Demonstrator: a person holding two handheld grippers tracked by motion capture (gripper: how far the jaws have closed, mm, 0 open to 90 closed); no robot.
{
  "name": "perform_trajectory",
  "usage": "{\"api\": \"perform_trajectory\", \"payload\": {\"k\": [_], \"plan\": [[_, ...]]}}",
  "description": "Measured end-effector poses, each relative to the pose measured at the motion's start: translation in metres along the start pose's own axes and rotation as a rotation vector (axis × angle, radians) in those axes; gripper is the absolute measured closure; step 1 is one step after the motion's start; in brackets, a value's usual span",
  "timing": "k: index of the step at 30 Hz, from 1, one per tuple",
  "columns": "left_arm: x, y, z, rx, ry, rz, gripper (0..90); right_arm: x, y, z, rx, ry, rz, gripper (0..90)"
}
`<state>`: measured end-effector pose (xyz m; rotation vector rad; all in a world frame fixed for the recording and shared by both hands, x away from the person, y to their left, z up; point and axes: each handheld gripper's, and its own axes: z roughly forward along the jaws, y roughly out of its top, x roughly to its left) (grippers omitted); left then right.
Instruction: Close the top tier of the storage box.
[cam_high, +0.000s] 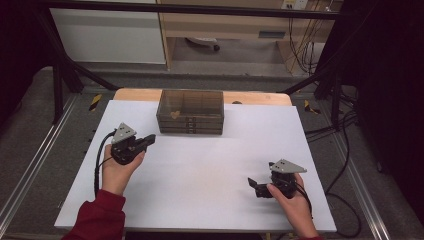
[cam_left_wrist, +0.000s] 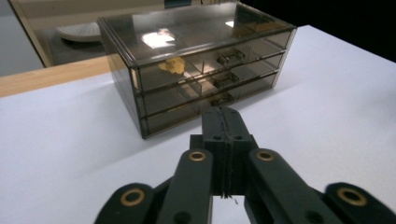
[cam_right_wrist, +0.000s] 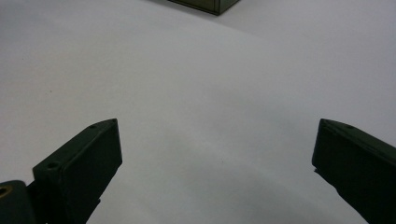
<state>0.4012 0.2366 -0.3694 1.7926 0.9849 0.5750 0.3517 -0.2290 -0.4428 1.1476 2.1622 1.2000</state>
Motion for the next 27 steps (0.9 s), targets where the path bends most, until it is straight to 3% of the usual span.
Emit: {"api": "perform_trajectory", "payload": {"k": [3, 11, 19, 27], "plan": [[0.000, 0.002, -0.010, -0.026, 0.032, 0.024, 75.6, 0.000, 0.000, 0.001, 0.004, 0.000, -0.002, 2.1], [0.008, -0.002, -0.028, -0.060, 0.041, -0.041, 38.8, 0.000, 0.000, 0.000, -0.005, 0.000, 0.002, 2.1], [0.024, -0.008, -0.043, -0.086, 0.076, -0.089, 22.0, 0.001, 0.001, 0.000, -0.007, 0.000, -0.004, 2.1], [0.024, -0.004, -0.055, -0.117, 0.038, -0.069, 9.3, 0.001, 0.003, -0.003, -0.015, -0.004, -0.011, 2.1]]}}
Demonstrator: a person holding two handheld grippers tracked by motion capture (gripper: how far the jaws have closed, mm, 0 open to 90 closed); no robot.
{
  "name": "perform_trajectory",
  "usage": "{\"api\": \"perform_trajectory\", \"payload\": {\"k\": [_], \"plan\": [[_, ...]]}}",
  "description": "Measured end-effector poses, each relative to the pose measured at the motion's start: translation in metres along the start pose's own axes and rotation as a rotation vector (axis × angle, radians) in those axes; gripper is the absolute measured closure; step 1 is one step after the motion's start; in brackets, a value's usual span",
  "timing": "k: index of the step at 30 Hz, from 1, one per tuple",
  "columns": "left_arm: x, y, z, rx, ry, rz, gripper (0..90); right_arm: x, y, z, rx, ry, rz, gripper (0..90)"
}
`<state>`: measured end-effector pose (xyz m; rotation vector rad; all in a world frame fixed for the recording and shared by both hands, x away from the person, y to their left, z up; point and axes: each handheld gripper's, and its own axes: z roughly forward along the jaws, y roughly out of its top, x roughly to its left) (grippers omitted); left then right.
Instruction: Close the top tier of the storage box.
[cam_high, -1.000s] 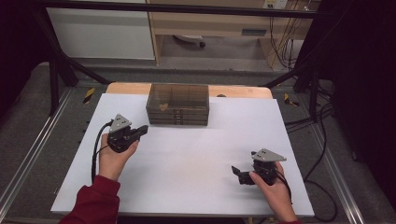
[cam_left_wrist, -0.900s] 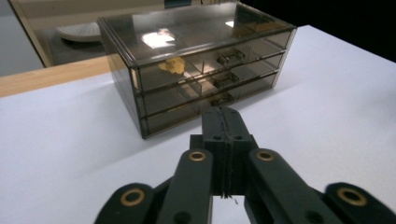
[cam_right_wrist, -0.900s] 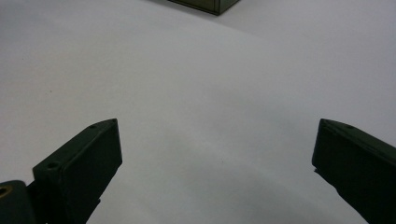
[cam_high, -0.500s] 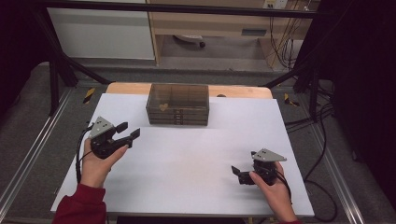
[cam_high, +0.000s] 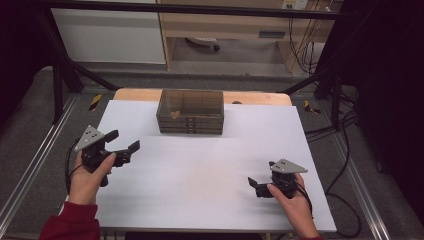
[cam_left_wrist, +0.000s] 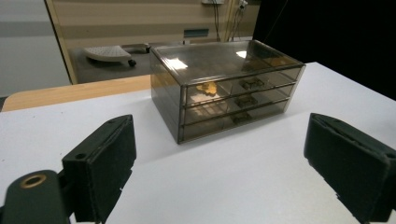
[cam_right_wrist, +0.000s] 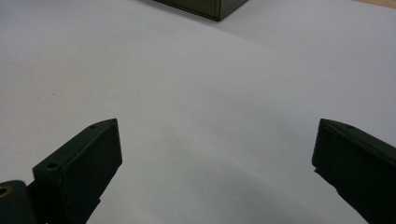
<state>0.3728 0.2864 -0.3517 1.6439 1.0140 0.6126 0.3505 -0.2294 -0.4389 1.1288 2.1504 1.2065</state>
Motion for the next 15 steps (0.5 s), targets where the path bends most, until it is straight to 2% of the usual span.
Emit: {"api": "perform_trajectory", "payload": {"k": [4, 8, 13, 15], "plan": [[0.000, -0.002, -0.006, -0.006, -0.013, 0.013, 9.2, -0.001, 0.001, -0.002, -0.009, -0.003, -0.008, 2.1], [0.000, -0.008, -0.016, -0.030, -0.008, 0.010, 10.4, 0.001, 0.002, -0.004, -0.015, 0.002, -0.017, 2.0], [0.001, -0.015, -0.028, -0.033, -0.007, 0.008, 10.4, 0.002, 0.002, -0.004, -0.015, 0.002, -0.018, 2.0], [0.002, -0.019, -0.031, -0.045, -0.006, -0.008, 10.4, 0.001, 0.002, -0.004, -0.013, 0.002, -0.019, 2.0]]}}
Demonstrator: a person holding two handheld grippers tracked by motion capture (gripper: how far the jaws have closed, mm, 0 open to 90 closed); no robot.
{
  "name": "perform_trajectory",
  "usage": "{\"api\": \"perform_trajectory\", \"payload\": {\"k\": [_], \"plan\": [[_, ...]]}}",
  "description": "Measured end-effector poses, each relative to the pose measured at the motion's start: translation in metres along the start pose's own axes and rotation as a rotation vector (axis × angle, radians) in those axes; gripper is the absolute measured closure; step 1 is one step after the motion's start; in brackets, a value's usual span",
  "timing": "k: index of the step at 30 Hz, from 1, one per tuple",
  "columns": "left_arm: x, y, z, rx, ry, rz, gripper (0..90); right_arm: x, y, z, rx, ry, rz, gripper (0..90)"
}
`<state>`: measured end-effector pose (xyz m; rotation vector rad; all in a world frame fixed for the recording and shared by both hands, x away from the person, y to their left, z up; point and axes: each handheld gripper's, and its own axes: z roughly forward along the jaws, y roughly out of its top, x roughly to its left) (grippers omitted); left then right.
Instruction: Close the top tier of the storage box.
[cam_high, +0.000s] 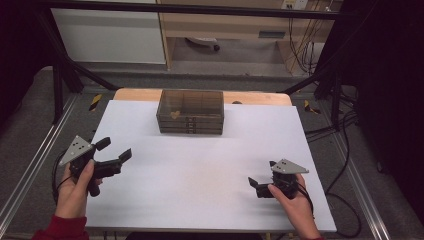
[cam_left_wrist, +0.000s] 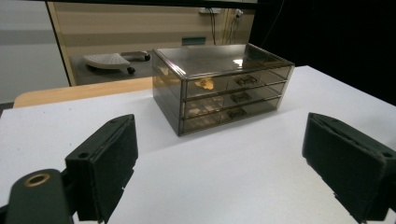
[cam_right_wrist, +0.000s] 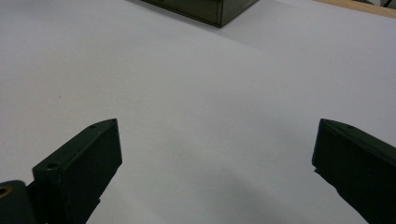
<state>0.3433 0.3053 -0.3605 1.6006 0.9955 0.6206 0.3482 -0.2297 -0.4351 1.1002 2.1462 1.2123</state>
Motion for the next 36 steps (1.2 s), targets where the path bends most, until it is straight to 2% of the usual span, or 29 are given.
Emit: {"api": "perform_trajectory", "payload": {"k": [3, 6, 16, 19, 22, 26, 31, 34, 36], "plan": [[-0.001, -0.008, -0.002, 0.014, -0.011, 0.020, 10.4, 0.000, 0.000, 0.001, 0.002, -0.002, 0.001, 2.0], [-0.001, -0.016, -0.004, 0.033, -0.009, 0.019, 9.5, 0.000, 0.000, 0.001, 0.005, -0.003, 0.000, 2.0], [0.007, -0.041, -0.010, 0.085, -0.010, -0.011, 8.7, -0.001, -0.001, 0.000, 0.003, -0.006, 0.007, 2.0], [0.007, -0.046, -0.009, 0.100, -0.015, -0.008, 8.7, 0.000, -0.001, 0.001, 0.004, -0.006, 0.002, 2.0], [0.005, -0.050, -0.008, 0.123, -0.027, -0.003, 9.0, 0.000, -0.001, 0.001, 0.005, -0.007, 0.002, 2.0], [0.003, -0.055, -0.005, 0.160, -0.038, -0.015, 9.0, 0.000, -0.001, 0.001, 0.008, -0.008, 0.009, 2.0], [-0.006, -0.057, -0.003, 0.178, -0.047, 0.005, 8.9, 0.000, -0.001, 0.001, 0.008, -0.006, 0.008, 2.0], [-0.012, -0.058, 0.000, 0.190, -0.045, 0.032, 8.7, -0.001, -0.001, 0.000, 0.009, -0.005, 0.008, 2.0], [-0.015, -0.058, 0.002, 0.191, -0.057, 0.031, 8.4, -0.001, -0.001, 0.000, 0.007, -0.005, 0.013, 2.0]]}}
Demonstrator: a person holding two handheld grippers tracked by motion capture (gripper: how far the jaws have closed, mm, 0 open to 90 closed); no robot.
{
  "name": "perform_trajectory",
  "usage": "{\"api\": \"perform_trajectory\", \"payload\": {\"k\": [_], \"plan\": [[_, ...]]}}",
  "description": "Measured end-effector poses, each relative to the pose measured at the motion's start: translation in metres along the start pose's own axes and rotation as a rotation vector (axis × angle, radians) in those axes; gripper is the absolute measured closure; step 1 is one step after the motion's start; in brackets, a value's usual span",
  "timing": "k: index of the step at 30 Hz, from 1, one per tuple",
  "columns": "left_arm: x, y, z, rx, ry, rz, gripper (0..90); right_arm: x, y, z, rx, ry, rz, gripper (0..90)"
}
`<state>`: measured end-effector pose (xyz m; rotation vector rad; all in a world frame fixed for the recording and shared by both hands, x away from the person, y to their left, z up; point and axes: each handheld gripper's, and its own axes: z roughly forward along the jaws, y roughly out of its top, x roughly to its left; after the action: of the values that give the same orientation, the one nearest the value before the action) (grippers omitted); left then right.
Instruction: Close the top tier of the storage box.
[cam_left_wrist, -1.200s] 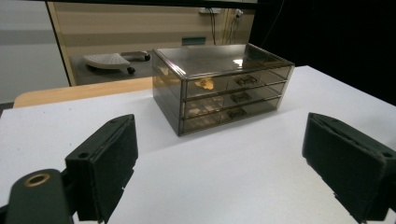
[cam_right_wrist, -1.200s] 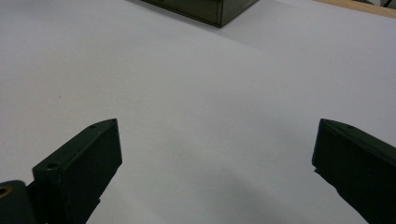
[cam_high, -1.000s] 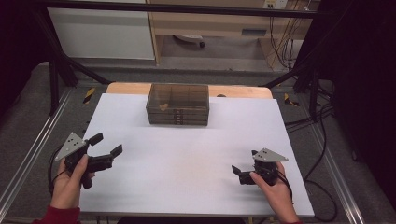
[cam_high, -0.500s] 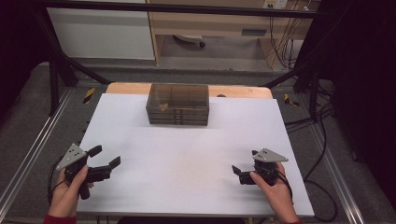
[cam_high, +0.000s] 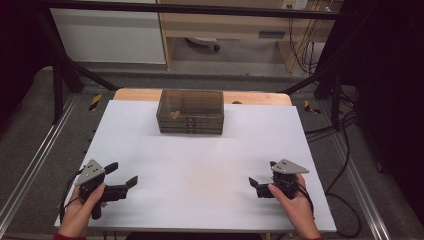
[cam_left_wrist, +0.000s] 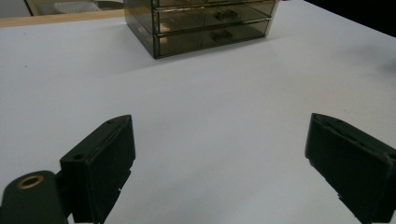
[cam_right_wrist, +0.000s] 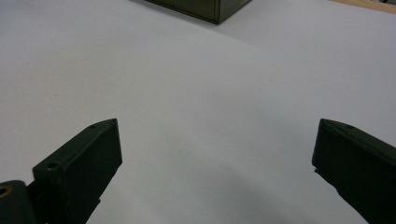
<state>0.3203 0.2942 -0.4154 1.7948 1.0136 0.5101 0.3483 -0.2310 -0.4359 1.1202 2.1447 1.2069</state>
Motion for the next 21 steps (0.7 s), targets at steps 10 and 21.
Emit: {"api": "perform_trajectory", "payload": {"k": [10, 21], "plan": [[-0.002, -0.003, -0.001, 0.024, 0.022, 0.012, 7.1, -0.008, -0.003, -0.008, -0.006, -0.008, 0.030, 2.0], [0.038, -0.010, -0.008, 0.042, 0.129, -0.068, 7.8, -0.019, -0.008, -0.006, -0.017, -0.053, 0.086, 2.5]]}}
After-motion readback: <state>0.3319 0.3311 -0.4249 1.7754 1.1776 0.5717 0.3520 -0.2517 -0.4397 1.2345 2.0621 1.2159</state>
